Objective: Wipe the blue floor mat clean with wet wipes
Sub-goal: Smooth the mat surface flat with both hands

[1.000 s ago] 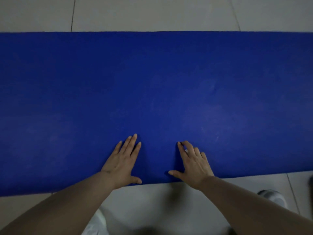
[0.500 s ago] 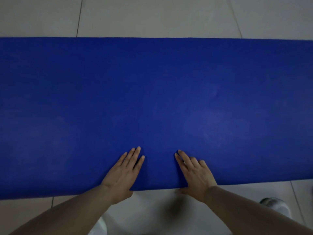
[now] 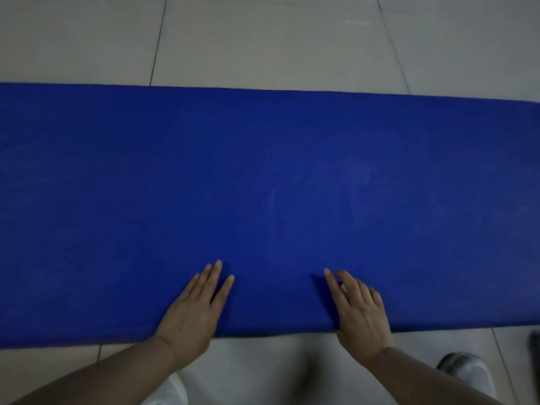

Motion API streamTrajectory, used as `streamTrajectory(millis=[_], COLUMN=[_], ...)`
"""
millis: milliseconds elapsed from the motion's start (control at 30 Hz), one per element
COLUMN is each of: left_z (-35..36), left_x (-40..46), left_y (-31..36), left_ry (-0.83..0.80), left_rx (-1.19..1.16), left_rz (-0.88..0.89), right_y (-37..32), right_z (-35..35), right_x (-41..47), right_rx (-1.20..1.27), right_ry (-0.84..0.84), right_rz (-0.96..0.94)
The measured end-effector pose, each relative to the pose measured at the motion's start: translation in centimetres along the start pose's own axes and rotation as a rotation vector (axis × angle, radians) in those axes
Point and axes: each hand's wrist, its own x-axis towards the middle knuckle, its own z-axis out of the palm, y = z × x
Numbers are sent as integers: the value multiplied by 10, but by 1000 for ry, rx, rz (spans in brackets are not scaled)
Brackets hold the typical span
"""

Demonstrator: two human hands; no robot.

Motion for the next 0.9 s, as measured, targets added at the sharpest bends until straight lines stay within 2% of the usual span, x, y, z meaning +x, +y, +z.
streamTrajectory(millis=[100, 400, 600, 733, 900], left_z=[-2, -47, -118, -163, -214], left_x=[-8, -31, -30, -30, -33], left_y=[-11, -37, -42, -54, -53], left_ry=[75, -82, -128, -99, -61], left_rx=[4, -12, -159, -187, -163], left_rz=[-109, -215, -221, -225, -240], right_y=[2, 13, 16, 21, 20], right_z=[-5, -65, -129, -178, -226], right_x=[-4, 0, 16, 18, 20], right_rx=[55, -36, 18, -24, -9], right_ry=[30, -48, -81, -16, -61], right_rz=[77, 103, -6, 16, 108])
